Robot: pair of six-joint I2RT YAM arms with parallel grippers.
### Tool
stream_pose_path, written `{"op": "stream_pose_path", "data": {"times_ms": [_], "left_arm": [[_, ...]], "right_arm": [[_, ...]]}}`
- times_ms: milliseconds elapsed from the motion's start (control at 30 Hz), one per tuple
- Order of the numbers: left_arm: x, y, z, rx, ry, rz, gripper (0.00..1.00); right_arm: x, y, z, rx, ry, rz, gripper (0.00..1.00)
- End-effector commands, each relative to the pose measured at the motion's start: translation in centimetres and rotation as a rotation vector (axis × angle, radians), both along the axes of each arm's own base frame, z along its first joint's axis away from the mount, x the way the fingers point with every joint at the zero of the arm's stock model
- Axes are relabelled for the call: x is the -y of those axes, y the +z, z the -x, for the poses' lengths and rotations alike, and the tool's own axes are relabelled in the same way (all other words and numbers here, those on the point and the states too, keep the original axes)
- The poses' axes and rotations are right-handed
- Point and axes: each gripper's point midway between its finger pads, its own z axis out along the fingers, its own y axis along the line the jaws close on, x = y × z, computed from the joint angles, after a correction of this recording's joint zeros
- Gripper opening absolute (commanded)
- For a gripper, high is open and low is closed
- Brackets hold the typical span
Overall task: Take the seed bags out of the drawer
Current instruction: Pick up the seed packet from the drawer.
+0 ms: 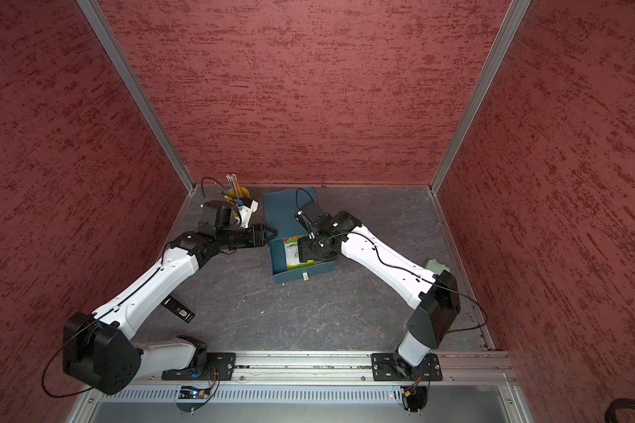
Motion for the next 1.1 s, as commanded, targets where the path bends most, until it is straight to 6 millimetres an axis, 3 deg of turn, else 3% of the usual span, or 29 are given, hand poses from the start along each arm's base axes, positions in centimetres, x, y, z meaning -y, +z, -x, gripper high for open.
{"op": "stream_pose_path", "data": {"times_ms": [0, 300, 600, 833, 900, 1067], "left_arm": [[0.0, -2.1, 0.4, -0.064, -0.007, -0.049, 0.55], [0.0, -2.0, 0.4, -0.07, -0.012, -0.051, 0.54], [0.1, -2.4, 0.6, -0.079, -0.016, -0.053, 0.53], [0.1, -2.4, 0.7, -0.082, -0.019, -0.053, 0.53], [0.2, -2.5, 0.7, -0.084, -0.02, -0.053, 0.53], [0.2, -2.4, 0.7, -0.084, -0.02, -0.053, 0.53]], "right_arm": [[0.0, -0.4, -1.8, 0.044, -0.021, 0.037, 0.7], [0.8, -1.8, -2.6, 0.048, -0.06, 0.119, 0.76], [-4.0, -2.3, -2.4, -0.015, 0.02, -0.088, 0.73], [-5.6, -3.0, -2.5, -0.052, 0.024, -0.15, 0.69], [-4.9, -3.2, -2.7, -0.04, 0.004, -0.114, 0.68], [-1.6, 0.0, -3.8, 0.122, -0.041, -0.009, 0.75]]}}
